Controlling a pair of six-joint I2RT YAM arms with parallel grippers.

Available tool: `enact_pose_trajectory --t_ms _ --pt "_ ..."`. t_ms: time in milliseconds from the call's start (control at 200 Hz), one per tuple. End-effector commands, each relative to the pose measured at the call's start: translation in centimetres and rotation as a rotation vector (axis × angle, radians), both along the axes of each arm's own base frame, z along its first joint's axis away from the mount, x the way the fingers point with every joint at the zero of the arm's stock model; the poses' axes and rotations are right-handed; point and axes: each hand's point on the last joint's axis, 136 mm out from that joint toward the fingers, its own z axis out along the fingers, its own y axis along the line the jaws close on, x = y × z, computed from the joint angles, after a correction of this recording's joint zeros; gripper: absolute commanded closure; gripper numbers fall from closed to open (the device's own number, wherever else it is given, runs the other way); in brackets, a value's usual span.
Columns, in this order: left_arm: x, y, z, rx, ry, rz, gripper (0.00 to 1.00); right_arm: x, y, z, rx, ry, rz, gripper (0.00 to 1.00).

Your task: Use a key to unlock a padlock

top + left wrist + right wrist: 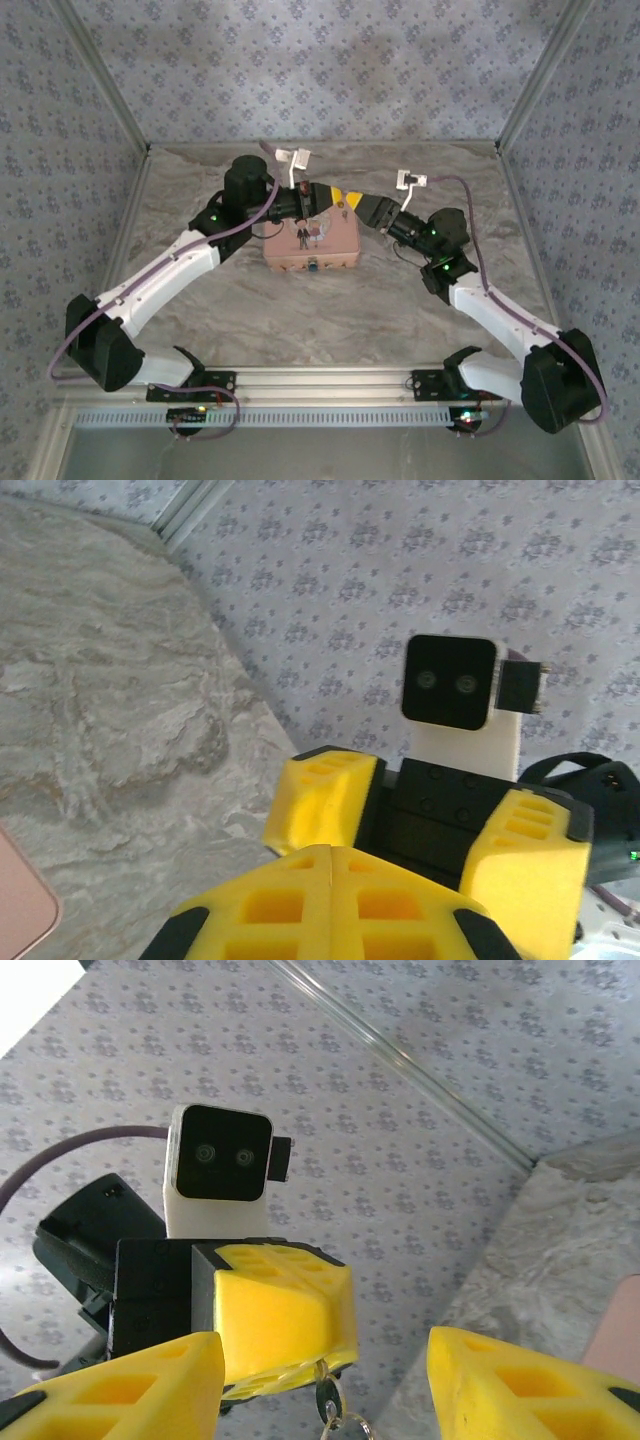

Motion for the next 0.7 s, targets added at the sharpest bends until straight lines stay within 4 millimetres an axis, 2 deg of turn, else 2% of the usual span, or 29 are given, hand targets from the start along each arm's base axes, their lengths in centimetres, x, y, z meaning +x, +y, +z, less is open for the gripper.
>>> enact_pose_trajectory --t_ms 0,120,645,695 --pt "-1.1 0.2 3.3 -0.082 -0.075 -0.014 1.00 -1.3 0.2 1.8 0.075 -0.039 0.061 0.46" --pt "-1.2 0.2 3.5 -0.085 -0.079 -0.010 1.00 -1.6 0.4 2.1 0.077 -0.049 0.077 0.54" --pt "-1.2 0.2 3.6 -0.096 -0.087 -0.008 1.00 -1.7 1.7 1.4 0.044 -0.033 0.118 0.66" --pt "-1.2 0.2 3.6 -0.096 -0.089 -0.009 1.00 -1.6 1.7 1.4 0.043 -0.031 0.117 0.70"
